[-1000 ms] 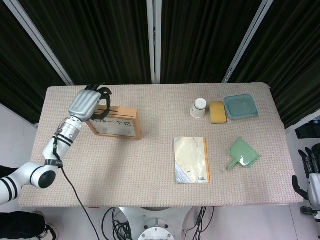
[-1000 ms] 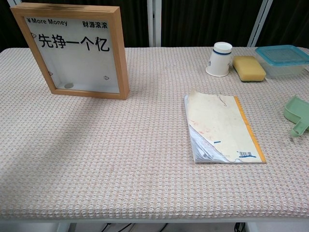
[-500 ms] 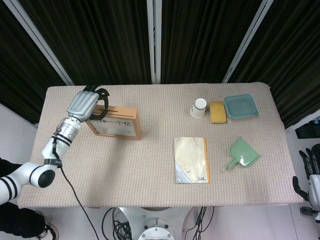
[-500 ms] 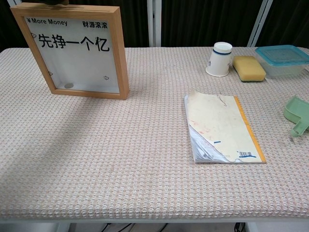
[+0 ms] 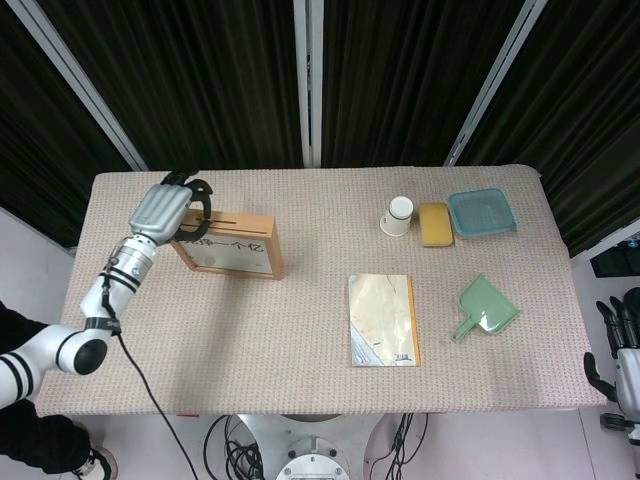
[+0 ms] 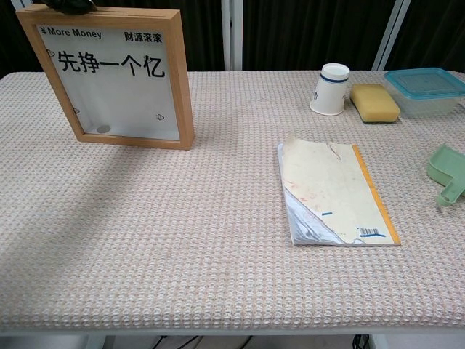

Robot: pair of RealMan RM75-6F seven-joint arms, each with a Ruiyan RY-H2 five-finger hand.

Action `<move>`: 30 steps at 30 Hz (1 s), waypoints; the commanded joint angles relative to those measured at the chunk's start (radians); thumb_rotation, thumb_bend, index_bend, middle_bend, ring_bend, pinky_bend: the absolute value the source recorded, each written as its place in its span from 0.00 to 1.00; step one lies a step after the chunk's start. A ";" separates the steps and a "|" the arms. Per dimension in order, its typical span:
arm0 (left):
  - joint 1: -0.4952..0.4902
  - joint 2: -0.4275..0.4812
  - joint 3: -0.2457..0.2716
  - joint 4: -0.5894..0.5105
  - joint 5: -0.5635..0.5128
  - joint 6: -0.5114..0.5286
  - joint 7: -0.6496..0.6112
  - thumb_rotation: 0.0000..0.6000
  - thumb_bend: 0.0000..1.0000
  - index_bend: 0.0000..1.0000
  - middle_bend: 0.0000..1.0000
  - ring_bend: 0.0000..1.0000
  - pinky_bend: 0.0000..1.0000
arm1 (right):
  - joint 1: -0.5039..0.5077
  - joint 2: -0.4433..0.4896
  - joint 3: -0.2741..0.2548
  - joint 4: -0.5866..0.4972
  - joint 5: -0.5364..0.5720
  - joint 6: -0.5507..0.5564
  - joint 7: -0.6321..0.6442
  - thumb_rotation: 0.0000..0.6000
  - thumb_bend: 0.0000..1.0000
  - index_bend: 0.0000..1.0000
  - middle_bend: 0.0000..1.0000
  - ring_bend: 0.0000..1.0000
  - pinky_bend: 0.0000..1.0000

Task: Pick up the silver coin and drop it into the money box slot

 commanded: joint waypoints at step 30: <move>0.535 0.105 0.296 -0.152 0.510 0.760 0.132 1.00 0.22 0.23 0.20 0.05 0.11 | 0.010 0.003 -0.005 -0.014 -0.038 0.015 -0.021 1.00 0.37 0.00 0.00 0.00 0.00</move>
